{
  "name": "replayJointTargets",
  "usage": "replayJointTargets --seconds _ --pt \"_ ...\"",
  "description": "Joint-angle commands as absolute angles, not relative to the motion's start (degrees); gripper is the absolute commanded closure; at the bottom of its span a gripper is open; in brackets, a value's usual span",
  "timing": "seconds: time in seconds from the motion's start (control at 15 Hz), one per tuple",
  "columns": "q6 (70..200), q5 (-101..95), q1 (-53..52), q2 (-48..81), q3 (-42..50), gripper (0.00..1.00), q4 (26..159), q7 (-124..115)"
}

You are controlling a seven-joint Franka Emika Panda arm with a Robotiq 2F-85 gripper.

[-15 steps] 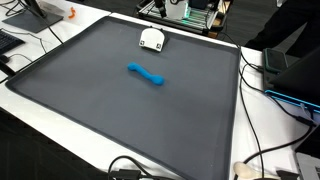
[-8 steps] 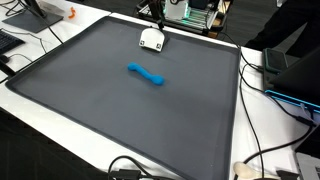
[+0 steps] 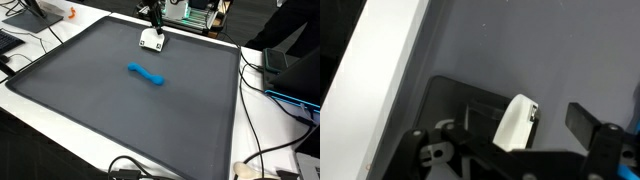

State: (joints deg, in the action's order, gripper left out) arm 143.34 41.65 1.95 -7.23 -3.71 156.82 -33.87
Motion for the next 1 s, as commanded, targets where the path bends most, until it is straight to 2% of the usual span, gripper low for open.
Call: replayJointTargets --seconds 0.0,0.8,0.87,0.93 --pt "147.09 40.97 1.02 -5.39 -3.55 0.0 156.36 -36.14" --pt "152.22 37.1 0.27 -3.2 -3.36 0.0 155.85 -42.11" --pt "152.33 36.62 0.28 -3.24 -3.31 0.08 155.84 -42.54" --pt "152.48 36.17 0.28 -3.26 -3.29 0.12 155.84 -43.03"
